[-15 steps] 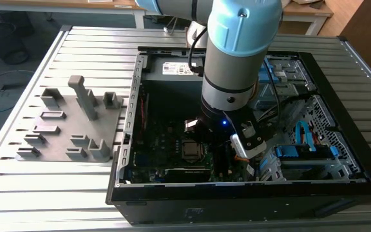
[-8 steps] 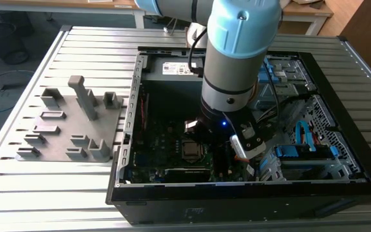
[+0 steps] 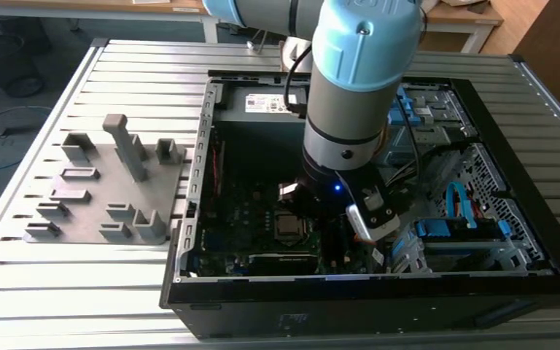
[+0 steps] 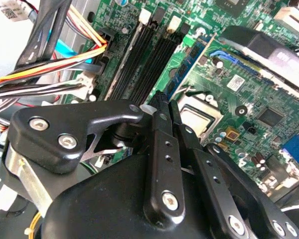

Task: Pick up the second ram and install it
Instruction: 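Insert the second ram into the second slot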

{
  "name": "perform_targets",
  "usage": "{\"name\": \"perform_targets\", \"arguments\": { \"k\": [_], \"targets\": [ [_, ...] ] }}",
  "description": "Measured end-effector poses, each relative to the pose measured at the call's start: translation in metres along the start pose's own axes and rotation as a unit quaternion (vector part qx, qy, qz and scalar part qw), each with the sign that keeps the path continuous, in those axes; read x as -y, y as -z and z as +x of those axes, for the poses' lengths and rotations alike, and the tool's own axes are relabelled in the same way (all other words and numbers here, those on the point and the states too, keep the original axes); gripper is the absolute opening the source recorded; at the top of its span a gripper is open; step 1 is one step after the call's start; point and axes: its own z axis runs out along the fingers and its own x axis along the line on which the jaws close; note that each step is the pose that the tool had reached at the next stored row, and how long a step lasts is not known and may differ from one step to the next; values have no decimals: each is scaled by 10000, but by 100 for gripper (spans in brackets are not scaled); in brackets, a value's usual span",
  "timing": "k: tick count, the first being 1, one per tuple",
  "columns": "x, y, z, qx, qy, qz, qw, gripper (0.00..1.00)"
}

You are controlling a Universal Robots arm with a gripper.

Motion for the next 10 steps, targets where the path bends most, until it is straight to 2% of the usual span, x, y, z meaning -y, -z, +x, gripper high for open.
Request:
{"name": "perform_targets", "arguments": {
  "k": [10],
  "targets": [
    [-146, -23, -3, 0, 1, -1, 10000, 14]
  ]
}}
